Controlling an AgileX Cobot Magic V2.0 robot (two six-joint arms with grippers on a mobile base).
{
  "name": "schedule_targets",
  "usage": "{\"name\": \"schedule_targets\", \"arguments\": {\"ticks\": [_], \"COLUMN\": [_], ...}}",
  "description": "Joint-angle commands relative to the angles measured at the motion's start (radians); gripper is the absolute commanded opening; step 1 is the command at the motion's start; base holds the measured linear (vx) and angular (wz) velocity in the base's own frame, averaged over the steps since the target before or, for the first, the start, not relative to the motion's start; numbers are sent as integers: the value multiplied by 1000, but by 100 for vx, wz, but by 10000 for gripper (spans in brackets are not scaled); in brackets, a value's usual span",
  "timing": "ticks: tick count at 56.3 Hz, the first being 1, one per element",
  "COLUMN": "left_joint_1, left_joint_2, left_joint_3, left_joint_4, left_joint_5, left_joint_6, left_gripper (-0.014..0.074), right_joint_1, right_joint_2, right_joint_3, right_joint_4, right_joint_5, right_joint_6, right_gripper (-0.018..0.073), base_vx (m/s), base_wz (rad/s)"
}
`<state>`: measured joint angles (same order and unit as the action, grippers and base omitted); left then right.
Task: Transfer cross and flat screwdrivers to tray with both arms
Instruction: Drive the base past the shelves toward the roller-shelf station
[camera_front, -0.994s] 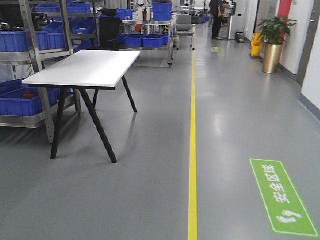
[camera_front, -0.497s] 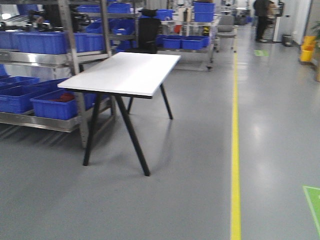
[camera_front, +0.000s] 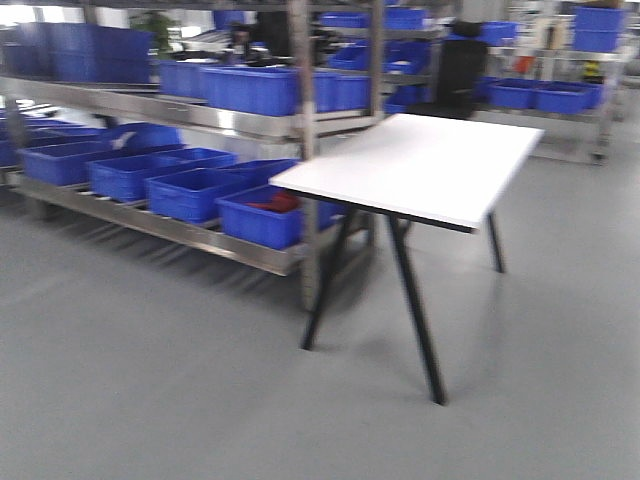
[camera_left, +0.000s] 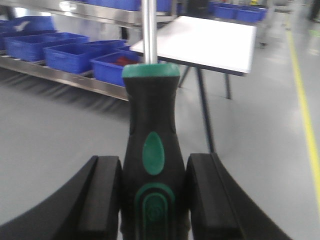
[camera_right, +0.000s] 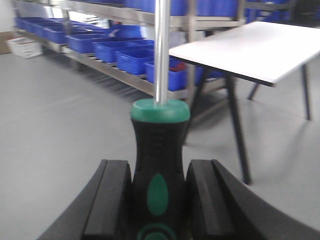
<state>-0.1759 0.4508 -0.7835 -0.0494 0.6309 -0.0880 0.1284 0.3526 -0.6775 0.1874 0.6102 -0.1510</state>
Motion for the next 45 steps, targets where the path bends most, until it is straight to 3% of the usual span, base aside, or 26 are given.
{"name": "schedule_targets", "arguments": {"ticks": [1, 25, 45], "left_joint_1": [-2, -2, -2], "left_joint_2": [11, 11, 11], "left_joint_3": [-22, -22, -22], "left_joint_4": [-8, -9, -9], "left_joint_5": [-91, -92, -91], "left_joint_6": [-3, -3, -3], "left_gripper": [3, 3, 3], "right_joint_1": [-2, -2, -2], "right_joint_2": [10, 10, 10], "right_joint_3": [-28, -28, -28], "right_joint_4": [6, 5, 5], "right_joint_5": [-99, -99, -99], "right_joint_6": [0, 0, 0], "right_gripper": [-8, -8, -8], "base_vx": [47, 47, 48], "base_wz": [81, 79, 57]}}
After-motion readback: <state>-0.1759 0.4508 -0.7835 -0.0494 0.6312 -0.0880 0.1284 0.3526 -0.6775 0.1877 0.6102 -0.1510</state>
